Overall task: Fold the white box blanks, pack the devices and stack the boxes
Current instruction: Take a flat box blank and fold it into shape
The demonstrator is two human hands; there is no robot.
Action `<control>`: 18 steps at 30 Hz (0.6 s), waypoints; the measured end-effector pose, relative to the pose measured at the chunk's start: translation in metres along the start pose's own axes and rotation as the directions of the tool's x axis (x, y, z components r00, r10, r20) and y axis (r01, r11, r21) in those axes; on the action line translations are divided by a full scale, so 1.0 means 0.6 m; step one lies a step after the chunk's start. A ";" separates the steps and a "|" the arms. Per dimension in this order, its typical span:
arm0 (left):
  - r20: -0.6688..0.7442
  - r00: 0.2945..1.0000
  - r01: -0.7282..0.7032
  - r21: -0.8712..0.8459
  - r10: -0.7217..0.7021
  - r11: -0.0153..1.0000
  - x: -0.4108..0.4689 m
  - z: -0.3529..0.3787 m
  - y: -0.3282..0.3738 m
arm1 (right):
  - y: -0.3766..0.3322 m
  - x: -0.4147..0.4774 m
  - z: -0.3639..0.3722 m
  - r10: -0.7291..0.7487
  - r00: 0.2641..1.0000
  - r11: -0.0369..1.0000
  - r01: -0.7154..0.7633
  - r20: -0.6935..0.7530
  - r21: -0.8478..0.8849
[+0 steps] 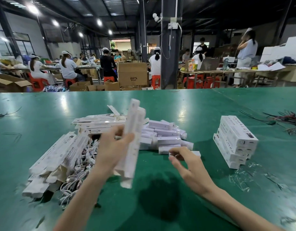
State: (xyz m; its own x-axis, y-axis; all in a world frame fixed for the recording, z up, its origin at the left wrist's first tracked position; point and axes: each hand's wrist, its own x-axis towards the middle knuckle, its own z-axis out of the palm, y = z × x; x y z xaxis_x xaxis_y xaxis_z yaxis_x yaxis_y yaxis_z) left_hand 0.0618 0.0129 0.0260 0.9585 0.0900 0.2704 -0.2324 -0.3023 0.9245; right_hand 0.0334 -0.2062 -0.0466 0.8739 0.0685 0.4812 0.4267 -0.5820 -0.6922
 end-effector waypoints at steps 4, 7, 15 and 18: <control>0.424 0.890 0.342 -0.373 -0.169 0.863 -0.055 0.076 -0.021 | -0.020 -0.008 0.001 0.166 0.948 0.840 -0.280 0.271 0.464; 0.486 0.865 0.375 -0.453 -0.129 0.809 -0.088 0.108 -0.041 | -0.027 -0.010 0.001 0.254 0.897 0.579 -0.440 0.361 0.686; 0.556 0.829 0.392 -0.506 -0.056 0.768 -0.104 0.117 -0.043 | -0.028 -0.004 -0.011 0.165 0.814 0.164 -0.579 0.556 0.799; 0.588 0.808 0.294 -0.449 0.031 0.844 -0.107 0.118 -0.044 | -0.023 -0.004 -0.007 0.142 0.842 0.225 -0.539 0.520 0.812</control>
State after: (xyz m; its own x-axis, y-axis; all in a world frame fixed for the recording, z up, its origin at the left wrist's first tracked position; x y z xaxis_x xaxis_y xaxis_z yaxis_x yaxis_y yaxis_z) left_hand 0.0182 -0.0519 -0.0347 0.8646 -0.4945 0.0892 0.0121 0.1978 0.9802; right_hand 0.0248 -0.2016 -0.0360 0.9175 0.3969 0.0273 -0.1865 0.4898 -0.8516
